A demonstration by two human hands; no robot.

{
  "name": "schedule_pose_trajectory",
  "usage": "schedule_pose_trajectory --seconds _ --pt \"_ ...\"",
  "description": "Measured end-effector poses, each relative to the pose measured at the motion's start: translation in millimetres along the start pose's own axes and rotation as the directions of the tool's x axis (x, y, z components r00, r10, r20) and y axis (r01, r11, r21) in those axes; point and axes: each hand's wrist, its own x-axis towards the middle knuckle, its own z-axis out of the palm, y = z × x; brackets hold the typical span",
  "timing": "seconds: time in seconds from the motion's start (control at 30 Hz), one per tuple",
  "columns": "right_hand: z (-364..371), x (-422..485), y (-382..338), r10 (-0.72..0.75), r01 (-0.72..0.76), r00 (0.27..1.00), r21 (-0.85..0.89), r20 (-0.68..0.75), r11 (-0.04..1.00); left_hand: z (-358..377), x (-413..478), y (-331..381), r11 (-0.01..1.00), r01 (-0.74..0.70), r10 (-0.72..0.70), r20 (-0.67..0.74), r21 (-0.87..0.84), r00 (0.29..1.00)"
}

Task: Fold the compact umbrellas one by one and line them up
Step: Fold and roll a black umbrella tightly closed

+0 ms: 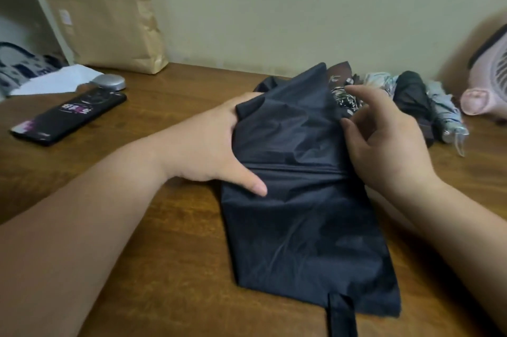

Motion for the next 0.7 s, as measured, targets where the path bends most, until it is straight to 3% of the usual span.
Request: schedule_pose_trajectory --seconds 0.07,0.17,0.27,0.5,0.6,0.7 --pt "-0.3 -1.3 -1.3 -0.040 0.040 0.999 -0.014 -0.023 0.999 3.7 3.2 -1.8 0.999 0.029 -0.029 -0.025 0.014 0.999" --pt "-1.8 -0.4 -0.2 -0.094 0.092 0.995 -0.045 -0.033 0.995 11.8 7.8 -7.3 0.989 0.035 -0.058 -0.163 -0.142 0.985" --pt "-0.8 -2.0 2.4 -0.179 0.170 0.983 -0.162 -0.044 0.972 14.0 9.3 -8.7 0.968 0.033 -0.073 -0.155 -0.249 0.985" --pt "10.3 -6.6 4.0 -0.205 0.196 0.979 -0.278 -0.001 0.940 24.8 13.8 -9.8 0.984 0.154 -0.171 -0.208 -0.093 0.963" --pt "-1.0 -9.2 -3.3 -0.349 0.335 0.937 -0.243 -0.016 0.910 28.7 14.9 -9.9 0.981 0.168 -0.187 -0.235 -0.099 0.954" --pt "-13.8 -22.1 -14.3 -0.502 0.503 0.863 -0.206 0.057 0.840 31.5 16.1 -8.2 0.979 0.125 -0.165 -0.266 -0.163 0.950"
